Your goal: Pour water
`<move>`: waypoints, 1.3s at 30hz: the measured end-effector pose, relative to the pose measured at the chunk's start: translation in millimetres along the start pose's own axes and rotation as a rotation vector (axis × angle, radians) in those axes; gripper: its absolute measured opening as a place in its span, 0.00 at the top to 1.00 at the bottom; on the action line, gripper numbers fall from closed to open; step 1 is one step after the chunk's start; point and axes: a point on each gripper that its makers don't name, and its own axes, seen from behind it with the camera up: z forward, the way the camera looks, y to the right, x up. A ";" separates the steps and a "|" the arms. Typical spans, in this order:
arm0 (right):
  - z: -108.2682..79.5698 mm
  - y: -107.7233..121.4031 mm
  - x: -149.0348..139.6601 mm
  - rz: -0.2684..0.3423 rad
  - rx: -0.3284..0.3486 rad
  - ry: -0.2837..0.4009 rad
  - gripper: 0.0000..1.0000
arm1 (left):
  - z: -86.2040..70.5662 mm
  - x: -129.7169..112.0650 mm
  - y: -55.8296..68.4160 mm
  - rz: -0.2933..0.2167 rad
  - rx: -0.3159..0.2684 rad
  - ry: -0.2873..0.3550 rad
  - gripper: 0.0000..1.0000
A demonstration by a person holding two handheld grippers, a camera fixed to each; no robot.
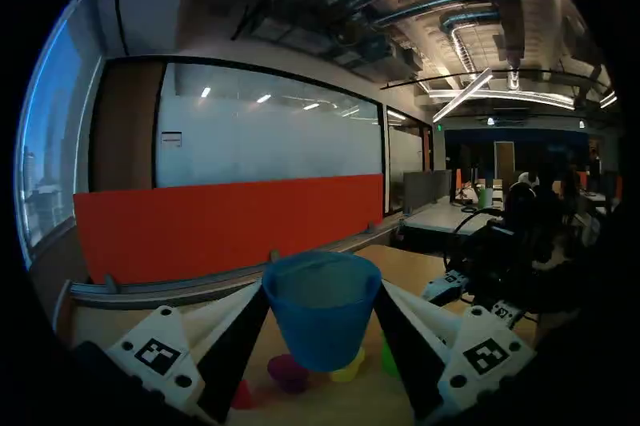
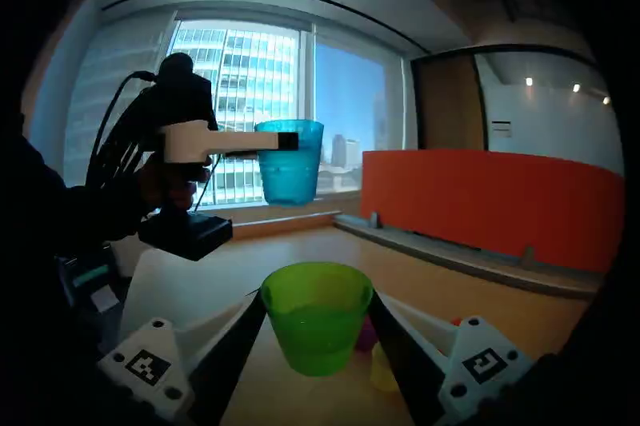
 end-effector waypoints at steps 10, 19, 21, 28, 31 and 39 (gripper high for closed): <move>-14.9 14.3 -5.9 -0.001 -0.034 -0.018 0.09 | -6.1 -31.1 -5.2 -0.009 0.012 -0.040 0.13; -29.3 29.3 -8.9 0.005 -0.070 -0.033 0.09 | -8.4 -57.2 -8.0 -0.003 0.014 -0.082 0.13; -32.5 32.8 -10.0 0.006 -0.077 -0.037 0.09 | -8.3 -63.1 -8.6 0.004 0.014 -0.095 0.13; -42.8 43.8 -16.9 0.018 -0.093 -0.068 0.09 | -5.4 -90.7 -8.1 0.034 0.007 -0.161 0.13; -46.2 46.9 -22.3 0.023 -0.094 -0.090 0.09 | -2.6 -106.0 -6.1 0.046 0.001 -0.204 0.13; -52.5 55.5 -34.9 0.038 -0.094 -0.138 0.09 | 5.7 -143.3 0.6 0.089 -0.025 -0.311 0.13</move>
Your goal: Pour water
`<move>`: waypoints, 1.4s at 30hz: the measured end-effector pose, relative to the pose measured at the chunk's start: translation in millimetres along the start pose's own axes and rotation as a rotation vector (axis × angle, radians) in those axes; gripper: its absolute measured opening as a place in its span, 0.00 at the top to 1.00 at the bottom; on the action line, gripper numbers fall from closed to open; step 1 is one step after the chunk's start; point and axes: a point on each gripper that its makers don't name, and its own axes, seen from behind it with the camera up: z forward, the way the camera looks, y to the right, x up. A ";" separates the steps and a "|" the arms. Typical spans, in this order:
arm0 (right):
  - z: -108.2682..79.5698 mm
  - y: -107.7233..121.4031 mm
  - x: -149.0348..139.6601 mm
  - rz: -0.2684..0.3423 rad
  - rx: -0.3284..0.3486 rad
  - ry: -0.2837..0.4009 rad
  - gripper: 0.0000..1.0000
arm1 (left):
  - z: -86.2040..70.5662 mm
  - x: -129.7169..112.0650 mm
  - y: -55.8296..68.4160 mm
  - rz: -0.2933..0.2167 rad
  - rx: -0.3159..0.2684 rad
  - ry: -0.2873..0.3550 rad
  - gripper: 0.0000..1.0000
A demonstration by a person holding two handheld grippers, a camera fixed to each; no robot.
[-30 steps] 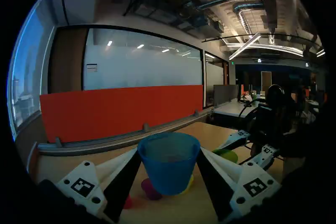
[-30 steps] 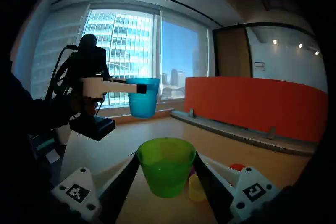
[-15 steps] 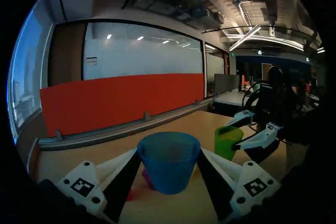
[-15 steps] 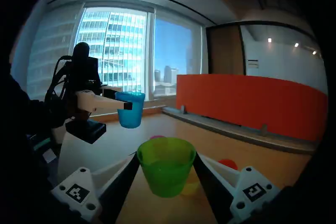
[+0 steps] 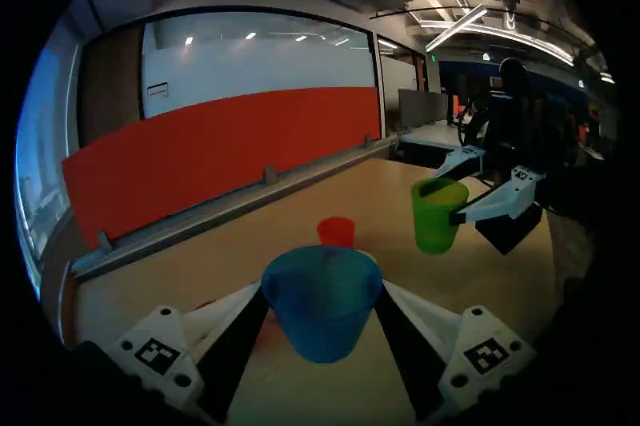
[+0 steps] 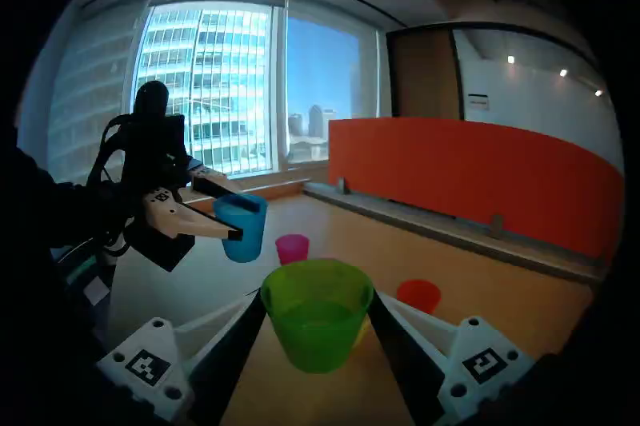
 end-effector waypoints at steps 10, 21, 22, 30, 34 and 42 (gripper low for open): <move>-1.5 9.3 -16.6 0.006 0.005 -0.064 0.09 | 14.1 -26.5 6.3 0.031 -0.017 -0.081 0.13; -0.2 16.3 -35.6 -0.008 0.008 -0.142 0.09 | 24.3 -58.4 12.4 0.073 -0.049 -0.179 0.13; 0.0 16.9 -36.7 -0.009 0.008 -0.147 0.09 | 25.3 -60.2 12.9 0.075 -0.052 -0.186 0.13; 1.6 20.9 -49.1 -0.020 0.011 -0.198 0.09 | 33.2 -76.0 15.5 0.096 -0.074 -0.246 0.13; 2.9 22.7 -59.4 -0.024 0.012 -0.231 0.09 | 36.4 -86.4 18.7 0.106 -0.090 -0.283 0.13; 5.5 23.7 -80.2 -0.030 0.019 -0.298 0.08 | 41.4 -103.8 24.6 0.130 -0.114 -0.340 0.13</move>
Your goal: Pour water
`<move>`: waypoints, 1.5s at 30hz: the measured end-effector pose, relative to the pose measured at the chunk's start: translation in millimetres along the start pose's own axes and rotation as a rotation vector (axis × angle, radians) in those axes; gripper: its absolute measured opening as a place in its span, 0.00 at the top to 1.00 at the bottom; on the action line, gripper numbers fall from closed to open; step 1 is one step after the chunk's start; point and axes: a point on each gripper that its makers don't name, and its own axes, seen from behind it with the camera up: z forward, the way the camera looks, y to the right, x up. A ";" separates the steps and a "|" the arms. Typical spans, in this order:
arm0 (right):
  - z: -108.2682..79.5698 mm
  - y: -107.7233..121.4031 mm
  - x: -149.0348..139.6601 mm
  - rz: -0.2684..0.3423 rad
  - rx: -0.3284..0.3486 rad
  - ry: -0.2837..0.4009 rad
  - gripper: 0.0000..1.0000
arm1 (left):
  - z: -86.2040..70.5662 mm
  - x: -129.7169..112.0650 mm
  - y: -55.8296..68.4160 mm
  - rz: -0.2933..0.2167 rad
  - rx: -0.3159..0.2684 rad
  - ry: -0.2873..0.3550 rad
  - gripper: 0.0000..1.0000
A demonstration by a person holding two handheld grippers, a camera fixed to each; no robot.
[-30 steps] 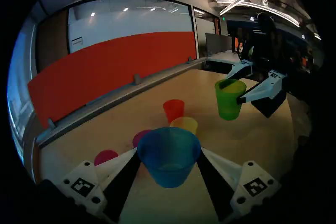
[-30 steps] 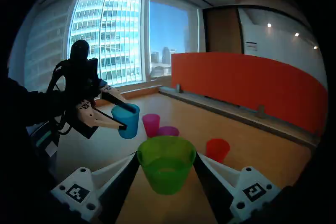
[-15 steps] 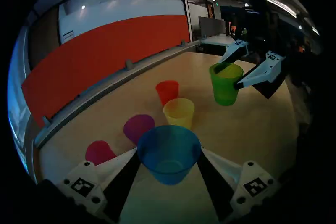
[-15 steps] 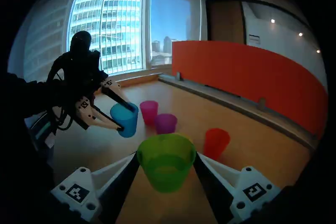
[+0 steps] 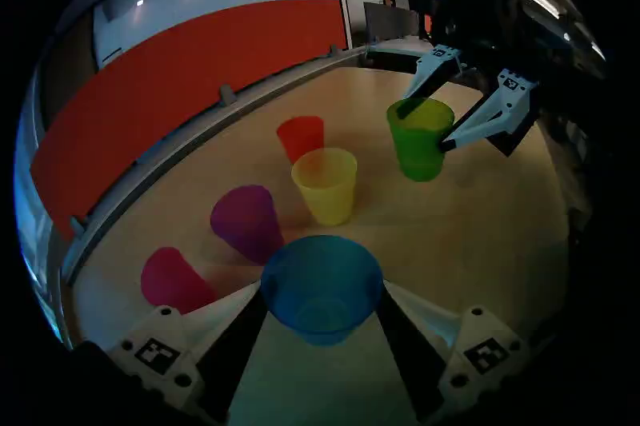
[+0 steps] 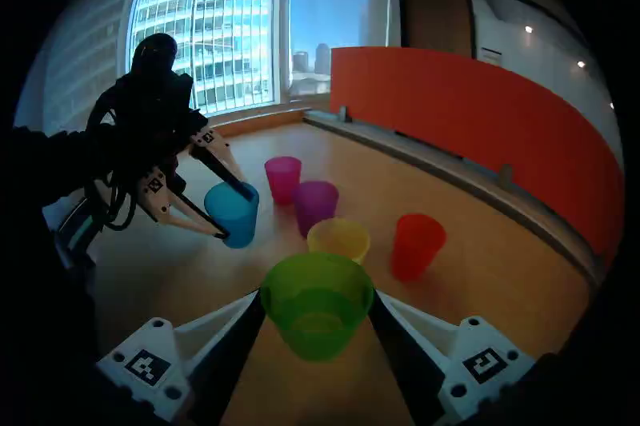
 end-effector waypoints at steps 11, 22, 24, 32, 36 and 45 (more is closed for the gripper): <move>6.9 4.2 -16.8 -0.001 -0.005 -0.041 0.09 | 10.6 -10.9 1.2 -0.031 -0.018 -0.017 0.13; 13.5 6.2 -31.4 0.016 -0.009 -0.061 0.08 | 16.2 -21.1 2.7 -0.066 -0.028 -0.019 0.12; 14.9 6.0 -33.8 0.018 -0.009 -0.064 0.08 | 16.5 -22.3 3.0 -0.067 -0.027 -0.019 0.12; 19.8 5.9 -43.6 0.027 -0.014 -0.069 0.09 | 17.0 -33.0 4.7 -0.085 -0.031 -0.029 0.12; 21.2 5.3 -46.5 0.030 -0.016 -0.071 0.09 | 17.5 -37.1 5.1 -0.095 -0.029 -0.030 0.13; 23.4 5.0 -49.7 0.037 -0.018 -0.070 0.09 | 16.6 -42.1 2.9 -0.101 -0.022 -0.044 0.04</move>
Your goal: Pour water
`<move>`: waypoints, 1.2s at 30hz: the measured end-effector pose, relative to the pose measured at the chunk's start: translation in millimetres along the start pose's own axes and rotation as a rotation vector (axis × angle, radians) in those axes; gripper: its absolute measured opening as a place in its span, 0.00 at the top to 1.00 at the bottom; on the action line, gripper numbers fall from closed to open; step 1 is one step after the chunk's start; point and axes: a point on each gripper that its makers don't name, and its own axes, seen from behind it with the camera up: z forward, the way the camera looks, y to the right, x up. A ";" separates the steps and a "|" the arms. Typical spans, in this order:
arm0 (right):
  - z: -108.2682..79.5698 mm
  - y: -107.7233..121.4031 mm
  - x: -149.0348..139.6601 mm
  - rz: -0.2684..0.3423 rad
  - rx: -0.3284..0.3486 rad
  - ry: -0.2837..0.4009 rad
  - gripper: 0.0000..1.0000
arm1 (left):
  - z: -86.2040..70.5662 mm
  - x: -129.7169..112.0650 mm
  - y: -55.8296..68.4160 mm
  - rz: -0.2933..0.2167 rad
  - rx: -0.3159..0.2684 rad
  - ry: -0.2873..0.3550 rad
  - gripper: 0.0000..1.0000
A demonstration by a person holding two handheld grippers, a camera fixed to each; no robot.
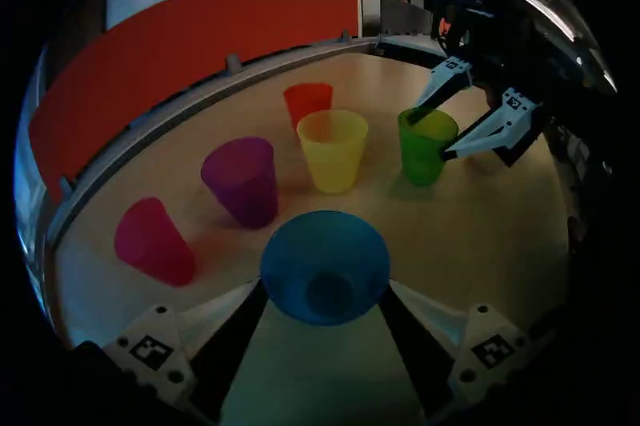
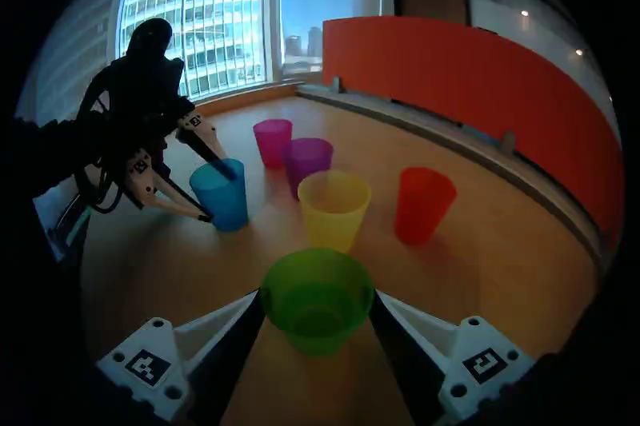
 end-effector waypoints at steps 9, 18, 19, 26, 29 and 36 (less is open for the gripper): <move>-0.5 1.2 -2.5 0.003 -0.004 0.008 0.08 | -1.8 -4.3 4.7 0.007 -0.006 -0.013 0.01; -1.5 0.7 -1.1 0.013 -0.012 0.021 0.01 | -2.1 -7.0 7.0 0.009 -0.005 -0.020 0.00; -2.2 1.4 -0.7 0.018 -0.014 0.024 0.00 | -2.6 -6.9 7.6 0.007 -0.007 -0.019 0.01; -8.0 3.9 -4.5 0.023 -0.026 0.020 0.00 | -8.1 -9.7 7.3 0.008 -0.001 -0.020 0.01; -11.9 4.6 -6.6 0.017 -0.035 0.019 0.00 | -11.0 -11.8 7.7 0.010 0.000 -0.024 0.01; -23.8 4.0 -11.6 0.017 -0.050 0.020 0.00 | -18.8 -18.5 7.1 0.013 0.013 -0.027 0.01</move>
